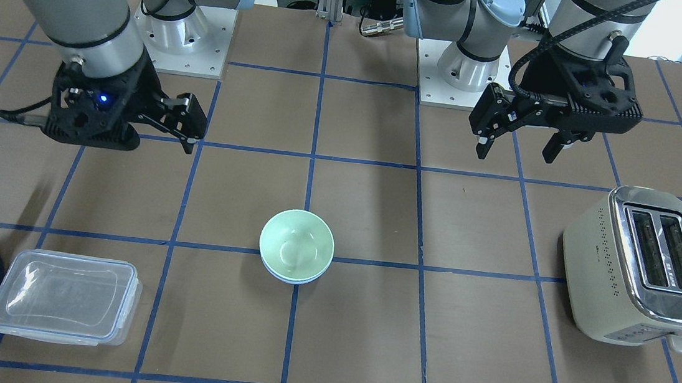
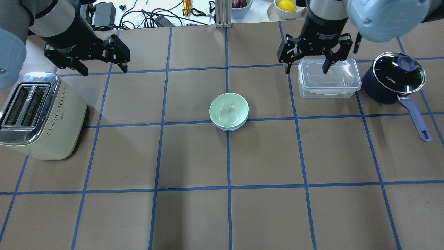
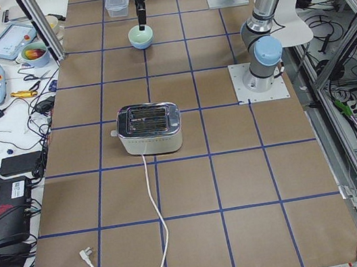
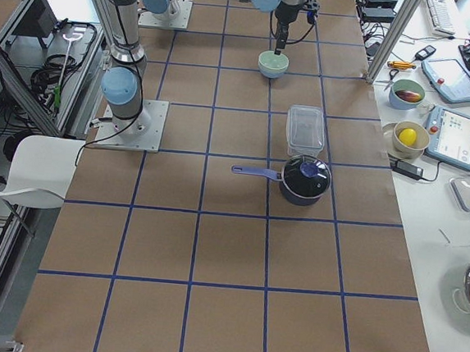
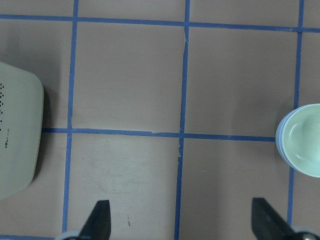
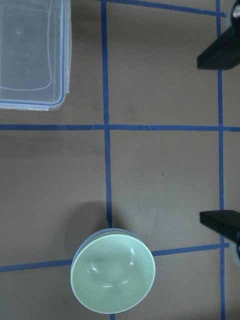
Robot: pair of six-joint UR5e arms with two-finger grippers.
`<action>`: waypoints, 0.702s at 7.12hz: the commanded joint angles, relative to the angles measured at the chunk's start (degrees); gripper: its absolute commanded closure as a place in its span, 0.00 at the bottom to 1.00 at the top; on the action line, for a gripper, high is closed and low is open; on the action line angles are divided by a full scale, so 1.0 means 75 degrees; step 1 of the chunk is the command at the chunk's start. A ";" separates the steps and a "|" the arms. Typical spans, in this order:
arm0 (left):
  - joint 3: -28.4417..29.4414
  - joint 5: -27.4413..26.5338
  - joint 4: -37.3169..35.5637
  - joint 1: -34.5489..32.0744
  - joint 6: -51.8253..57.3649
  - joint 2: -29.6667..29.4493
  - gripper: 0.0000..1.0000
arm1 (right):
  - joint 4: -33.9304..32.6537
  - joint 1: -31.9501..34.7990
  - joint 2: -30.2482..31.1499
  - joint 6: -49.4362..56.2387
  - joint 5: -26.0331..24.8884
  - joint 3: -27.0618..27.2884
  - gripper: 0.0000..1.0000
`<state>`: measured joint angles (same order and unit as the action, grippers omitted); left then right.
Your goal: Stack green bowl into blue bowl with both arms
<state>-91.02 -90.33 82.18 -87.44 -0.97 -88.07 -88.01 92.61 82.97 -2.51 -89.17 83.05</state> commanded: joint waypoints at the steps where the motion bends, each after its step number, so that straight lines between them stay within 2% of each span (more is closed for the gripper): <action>1: -0.0005 -0.0014 -0.0011 -0.0002 0.0000 0.0000 0.00 | 0.0250 -0.0137 0.0584 0.0463 -0.0076 0.0001 0.00; 5: 0.0007 -0.0014 0.0000 0.0021 0.0000 0.0000 0.00 | 0.0227 -0.0114 0.0586 0.0405 -0.0064 0.0001 0.00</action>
<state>-91.06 -90.38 82.14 -87.41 -0.97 -88.04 -86.30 91.71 87.32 0.63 -89.68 83.05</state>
